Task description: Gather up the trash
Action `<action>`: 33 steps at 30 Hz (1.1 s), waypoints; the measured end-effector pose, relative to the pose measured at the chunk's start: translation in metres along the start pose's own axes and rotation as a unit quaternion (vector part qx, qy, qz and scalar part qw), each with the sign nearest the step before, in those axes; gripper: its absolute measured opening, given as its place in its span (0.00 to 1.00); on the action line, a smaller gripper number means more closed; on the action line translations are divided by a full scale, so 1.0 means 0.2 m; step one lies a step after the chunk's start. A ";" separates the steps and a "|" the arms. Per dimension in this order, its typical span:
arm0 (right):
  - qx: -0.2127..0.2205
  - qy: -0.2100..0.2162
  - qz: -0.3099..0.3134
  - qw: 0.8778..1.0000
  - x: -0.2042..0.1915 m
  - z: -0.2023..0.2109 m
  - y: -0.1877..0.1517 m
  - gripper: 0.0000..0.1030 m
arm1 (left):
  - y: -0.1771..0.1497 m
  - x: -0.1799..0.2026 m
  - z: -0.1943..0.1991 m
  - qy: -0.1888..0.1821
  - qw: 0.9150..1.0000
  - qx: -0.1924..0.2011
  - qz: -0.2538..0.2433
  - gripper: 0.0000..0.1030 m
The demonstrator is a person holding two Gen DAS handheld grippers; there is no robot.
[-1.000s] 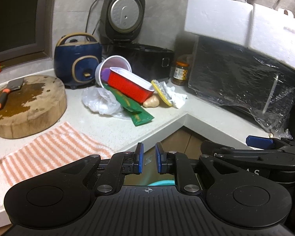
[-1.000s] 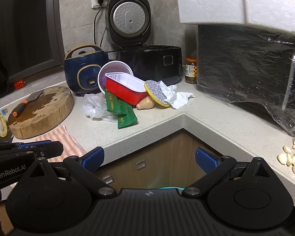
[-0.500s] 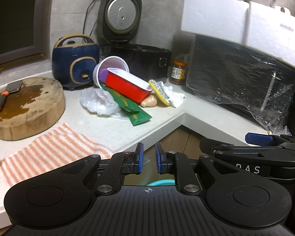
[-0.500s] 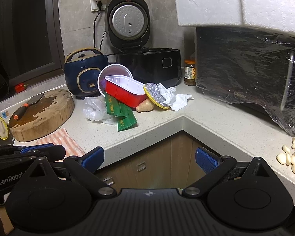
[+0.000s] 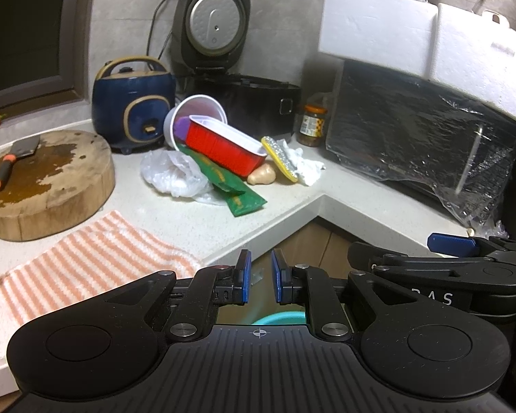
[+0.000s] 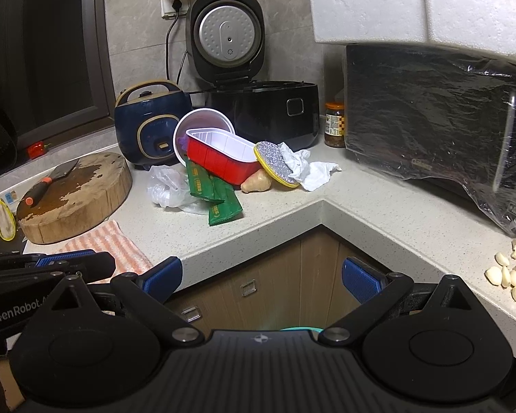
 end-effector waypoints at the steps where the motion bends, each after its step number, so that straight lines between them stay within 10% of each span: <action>1: 0.000 0.000 0.001 1.000 0.00 0.00 0.00 0.97 | -0.01 0.00 0.00 -0.001 1.000 -0.001 0.000 0.16; 27: -0.029 0.008 0.011 0.999 -0.07 -0.14 0.01 0.97 | 0.10 -0.31 -0.12 0.013 0.999 0.001 0.053 0.16; 33: -0.043 -0.010 0.022 0.999 -0.09 -0.29 0.06 0.97 | 0.26 -0.56 -0.32 -0.085 0.984 0.011 0.157 0.16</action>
Point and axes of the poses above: each gripper's, at about its wrist camera, not at the fingertips, and z roughly against the way its jaws point, x to its right, y to its top, the point moved 10 cm from there along -z, roughly the way its jaws point, and after that the axes turned 13 degrees about -y, right-handed, at the moved point
